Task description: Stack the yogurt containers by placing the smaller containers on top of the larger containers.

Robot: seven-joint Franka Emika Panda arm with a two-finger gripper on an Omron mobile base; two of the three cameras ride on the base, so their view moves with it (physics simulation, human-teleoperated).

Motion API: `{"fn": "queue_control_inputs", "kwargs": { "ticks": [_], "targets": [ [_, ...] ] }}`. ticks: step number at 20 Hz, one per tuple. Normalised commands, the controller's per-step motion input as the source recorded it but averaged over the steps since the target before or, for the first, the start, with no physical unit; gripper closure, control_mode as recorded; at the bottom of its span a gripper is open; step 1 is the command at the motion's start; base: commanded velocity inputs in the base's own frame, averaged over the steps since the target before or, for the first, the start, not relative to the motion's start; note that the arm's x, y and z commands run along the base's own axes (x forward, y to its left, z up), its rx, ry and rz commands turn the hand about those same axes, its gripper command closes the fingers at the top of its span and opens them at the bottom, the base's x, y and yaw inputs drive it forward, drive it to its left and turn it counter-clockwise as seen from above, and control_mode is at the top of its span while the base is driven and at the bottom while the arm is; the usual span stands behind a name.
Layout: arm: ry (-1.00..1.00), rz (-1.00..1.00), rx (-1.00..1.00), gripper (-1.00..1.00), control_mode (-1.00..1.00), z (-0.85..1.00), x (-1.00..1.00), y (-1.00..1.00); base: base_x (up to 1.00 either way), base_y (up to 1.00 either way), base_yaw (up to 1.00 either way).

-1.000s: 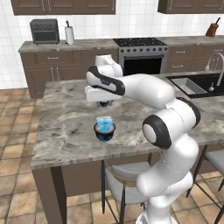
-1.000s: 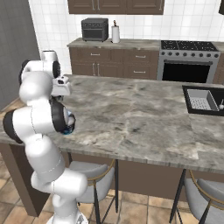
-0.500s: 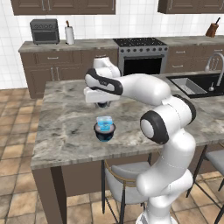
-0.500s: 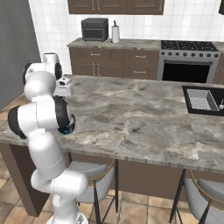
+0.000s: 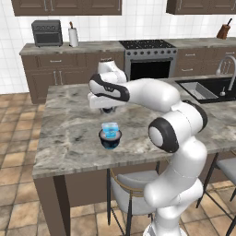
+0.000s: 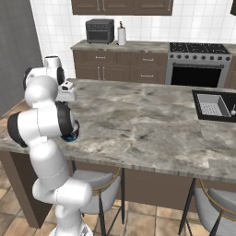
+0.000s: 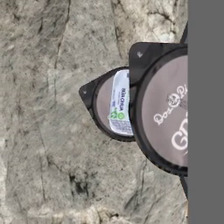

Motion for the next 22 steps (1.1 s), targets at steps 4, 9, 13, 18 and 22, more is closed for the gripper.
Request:
{"fn": "queue_control_inputs", "kwargs": {
  "ticks": [4, 9, 13, 18, 22],
  "targets": [
    [-0.01, 0.00, 0.00, 1.00, -1.00, -0.12, -0.11, 0.00, 0.00, 0.00, 0.00],
    [0.00, 0.00, 0.00, 1.00, -1.00, -0.15, -0.19, 0.00, 0.00, 0.00, 0.00],
    [0.00, 0.00, 0.00, 1.00, -1.00, -0.15, -0.18, -0.05, 0.00, 0.00, 0.00],
    [0.00, 0.00, 0.00, 1.00, -1.00, -0.13, -0.05, -0.11, 0.00, 0.00, 0.00],
    [0.00, 0.00, 0.00, 1.00, -1.00, -0.14, 0.01, -0.02, 0.00, 0.00, 0.00]
  ]
}}
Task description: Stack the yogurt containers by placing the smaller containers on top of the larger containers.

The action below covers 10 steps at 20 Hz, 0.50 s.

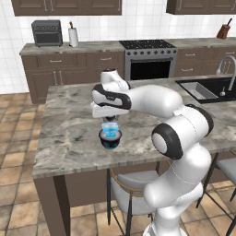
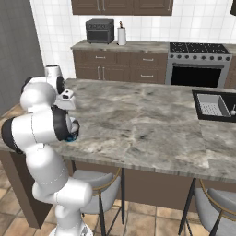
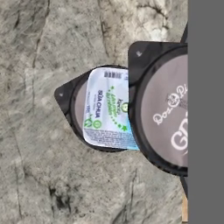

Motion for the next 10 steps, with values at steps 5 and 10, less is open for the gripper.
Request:
{"fn": "queue_control_inputs", "kwargs": {
  "ticks": [5, 10],
  "targets": [
    [0.00, 0.00, 0.00, 1.00, -1.00, -0.15, 0.04, 0.00, 0.00, 0.00, 0.00],
    [0.00, 0.00, 0.00, 1.00, -1.00, -0.16, 0.05, 0.00, 0.00, 0.00, 0.00]
  ]
}}
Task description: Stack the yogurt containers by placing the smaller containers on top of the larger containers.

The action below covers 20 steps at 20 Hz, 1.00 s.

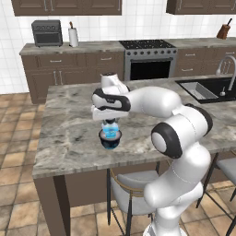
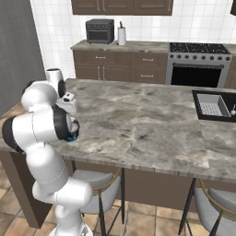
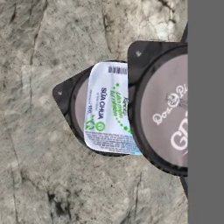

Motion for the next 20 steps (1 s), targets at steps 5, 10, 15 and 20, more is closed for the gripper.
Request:
{"fn": "queue_control_inputs", "kwargs": {
  "ticks": [5, 10, 15, 20],
  "targets": [
    [0.00, 0.00, 0.00, 1.00, -1.00, -0.17, 0.19, 0.00, 0.00, 0.00, 0.00],
    [0.00, 0.00, 0.00, 1.00, -1.00, -0.13, 0.11, 0.00, 0.00, 0.00, 0.00],
    [0.00, 0.00, 0.00, 1.00, -1.00, -0.02, 0.01, 0.00, 0.00, 0.00, 0.00],
    [0.00, 0.00, 0.00, 1.00, -1.00, 0.00, 0.00, 0.00, 0.00, 0.00, 0.00]
  ]
}}
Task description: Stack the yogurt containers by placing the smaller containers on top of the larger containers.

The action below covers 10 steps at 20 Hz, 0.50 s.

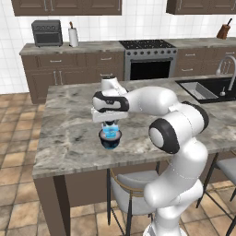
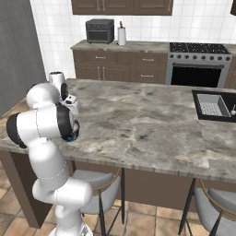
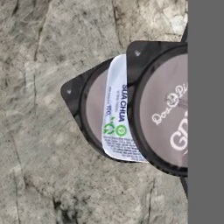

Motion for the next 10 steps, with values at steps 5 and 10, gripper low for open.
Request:
{"fn": "queue_control_inputs", "kwargs": {
  "ticks": [5, 10],
  "targets": [
    [0.04, 0.00, 0.01, 1.00, -1.00, -0.02, 0.00, 0.00, 0.00, 0.00, 0.00],
    [0.08, 0.00, 0.04, 1.00, -1.00, -0.04, 0.00, 0.00, 0.00, 0.00, 0.00]
  ]
}}
